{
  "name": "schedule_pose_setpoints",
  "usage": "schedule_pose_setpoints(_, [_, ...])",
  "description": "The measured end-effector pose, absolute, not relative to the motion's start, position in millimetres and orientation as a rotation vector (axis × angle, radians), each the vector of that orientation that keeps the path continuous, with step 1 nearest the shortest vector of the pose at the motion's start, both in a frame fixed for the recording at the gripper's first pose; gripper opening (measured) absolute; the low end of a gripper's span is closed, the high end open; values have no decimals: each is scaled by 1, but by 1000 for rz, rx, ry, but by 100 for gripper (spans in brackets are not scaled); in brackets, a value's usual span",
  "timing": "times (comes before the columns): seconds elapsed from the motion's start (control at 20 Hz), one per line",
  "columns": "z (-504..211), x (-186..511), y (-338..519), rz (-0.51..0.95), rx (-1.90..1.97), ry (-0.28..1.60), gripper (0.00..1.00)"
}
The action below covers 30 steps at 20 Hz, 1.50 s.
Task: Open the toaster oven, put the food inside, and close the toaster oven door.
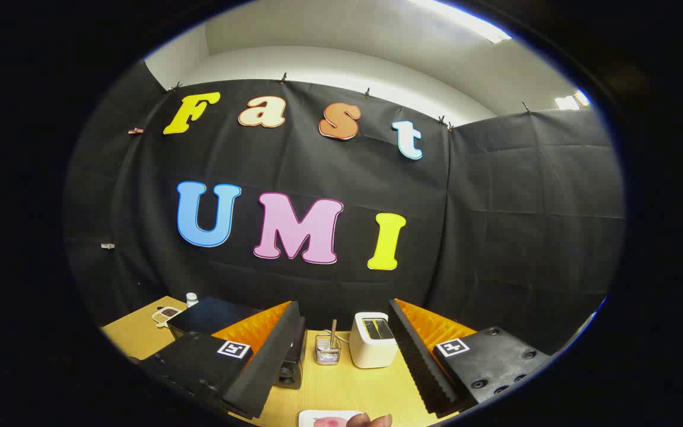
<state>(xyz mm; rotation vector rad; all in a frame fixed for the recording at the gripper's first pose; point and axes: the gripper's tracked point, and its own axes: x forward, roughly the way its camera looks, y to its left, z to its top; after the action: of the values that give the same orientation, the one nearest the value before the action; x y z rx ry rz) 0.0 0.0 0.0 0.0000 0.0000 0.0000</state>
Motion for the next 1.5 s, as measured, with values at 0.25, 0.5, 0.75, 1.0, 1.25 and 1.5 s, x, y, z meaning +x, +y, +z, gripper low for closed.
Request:
schedule_pose_setpoints(0.25, [-1,0,-1,7,5,-1,97])
schedule_pose_setpoints(0.5, [1,0,-2,8,2,-2,97])
schedule_pose_setpoints(0.75, [1,0,3,15,0,-2,97])
schedule_pose_setpoints(1.0, [-2,1,31,44,19,11,97])
schedule_pose_setpoints(1.25, [-18,5,98,132,34,42,98])
schedule_pose_setpoints(1.5, [-46,20,165,184,84,115,98])
